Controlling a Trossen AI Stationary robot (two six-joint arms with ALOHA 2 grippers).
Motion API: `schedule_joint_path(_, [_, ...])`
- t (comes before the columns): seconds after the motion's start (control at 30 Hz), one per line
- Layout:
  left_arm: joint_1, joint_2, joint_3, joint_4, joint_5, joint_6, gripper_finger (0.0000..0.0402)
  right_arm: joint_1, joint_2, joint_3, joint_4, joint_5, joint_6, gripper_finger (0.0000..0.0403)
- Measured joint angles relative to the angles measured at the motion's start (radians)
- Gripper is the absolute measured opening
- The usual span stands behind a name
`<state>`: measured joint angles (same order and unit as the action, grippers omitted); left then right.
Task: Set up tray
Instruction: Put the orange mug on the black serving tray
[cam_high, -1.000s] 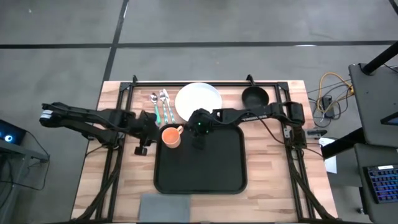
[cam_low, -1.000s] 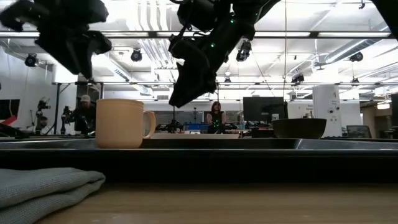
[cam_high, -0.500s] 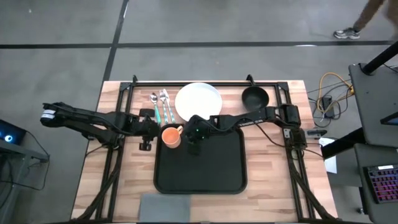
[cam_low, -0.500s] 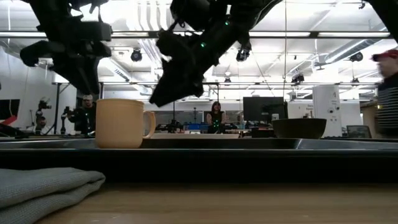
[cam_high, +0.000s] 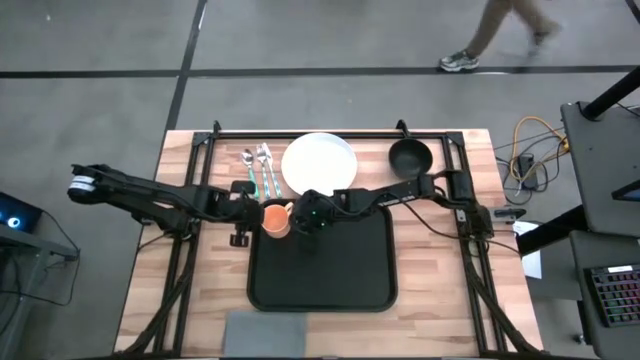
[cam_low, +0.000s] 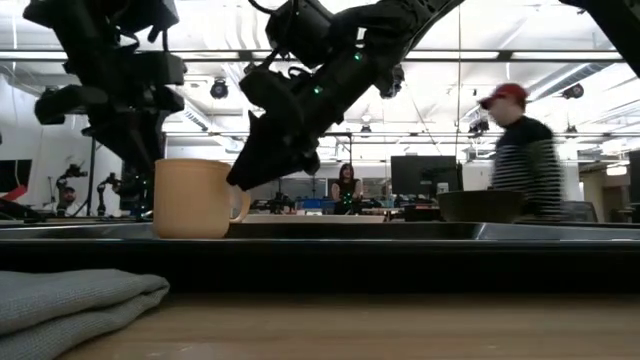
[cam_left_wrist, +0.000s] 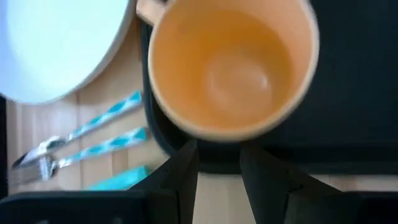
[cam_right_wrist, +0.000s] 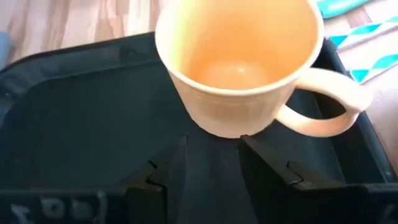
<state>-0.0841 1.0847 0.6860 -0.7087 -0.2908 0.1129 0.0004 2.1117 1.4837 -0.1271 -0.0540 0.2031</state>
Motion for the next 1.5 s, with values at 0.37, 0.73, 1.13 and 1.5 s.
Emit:
schedule_joint_path(0.37, [0.001, 0.134, 0.006, 0.042, 0.000, -0.044, 0.0103, 0.004, 0.000, 0.050, 0.003, -0.003, -0.027, 0.0133])
schedule_joint_path(0.73, [-0.007, 0.147, 0.021, 0.052, 0.128, -0.166, 0.0103, 0.003, 0.000, 0.049, -0.021, -0.006, -0.046, 0.0134])
schedule_joint_path(1.13, [-0.144, 0.139, 0.033, 0.142, 0.170, -0.266, 0.0103, -0.016, 0.012, 0.048, 0.005, 0.008, -0.053, 0.0133])
schedule_joint_path(1.5, [-0.187, 0.139, 0.032, 0.235, 0.160, -0.271, 0.0103, -0.026, 0.068, 0.052, -0.002, -0.027, -0.053, 0.0130])
